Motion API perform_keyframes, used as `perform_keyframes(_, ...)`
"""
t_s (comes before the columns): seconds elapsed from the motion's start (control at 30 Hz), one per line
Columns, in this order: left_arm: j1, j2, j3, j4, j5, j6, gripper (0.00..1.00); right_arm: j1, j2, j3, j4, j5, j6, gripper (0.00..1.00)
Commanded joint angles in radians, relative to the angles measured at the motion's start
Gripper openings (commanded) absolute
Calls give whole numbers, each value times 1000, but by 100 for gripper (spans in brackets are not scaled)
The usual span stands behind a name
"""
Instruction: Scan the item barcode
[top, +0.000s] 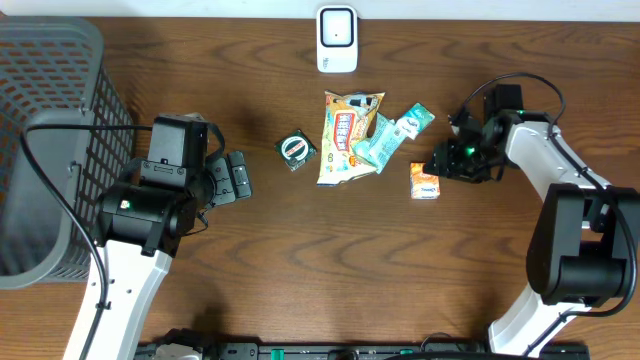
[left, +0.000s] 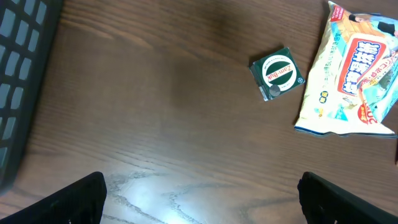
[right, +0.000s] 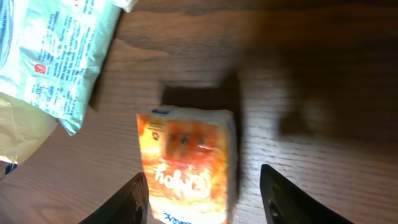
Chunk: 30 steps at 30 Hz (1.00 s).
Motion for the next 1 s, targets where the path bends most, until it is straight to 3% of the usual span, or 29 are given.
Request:
perform_keyframes(0.0, 2, 4, 9, 0, 2, -9, 98, 24, -11, -7, 2, 6, 6, 52)
perform_keyframes(0.47, 2, 4, 9, 0, 2, -9, 98, 27, -11, -36, 32, 28, 18, 48)
perform_keyframes(0.77, 2, 4, 9, 0, 2, -9, 98, 27, -11, -180, 180, -42, 40, 47)
perform_keyframes(0.97, 2, 4, 9, 0, 2, -9, 98, 27, -11, -208, 212, -104, 40, 9)
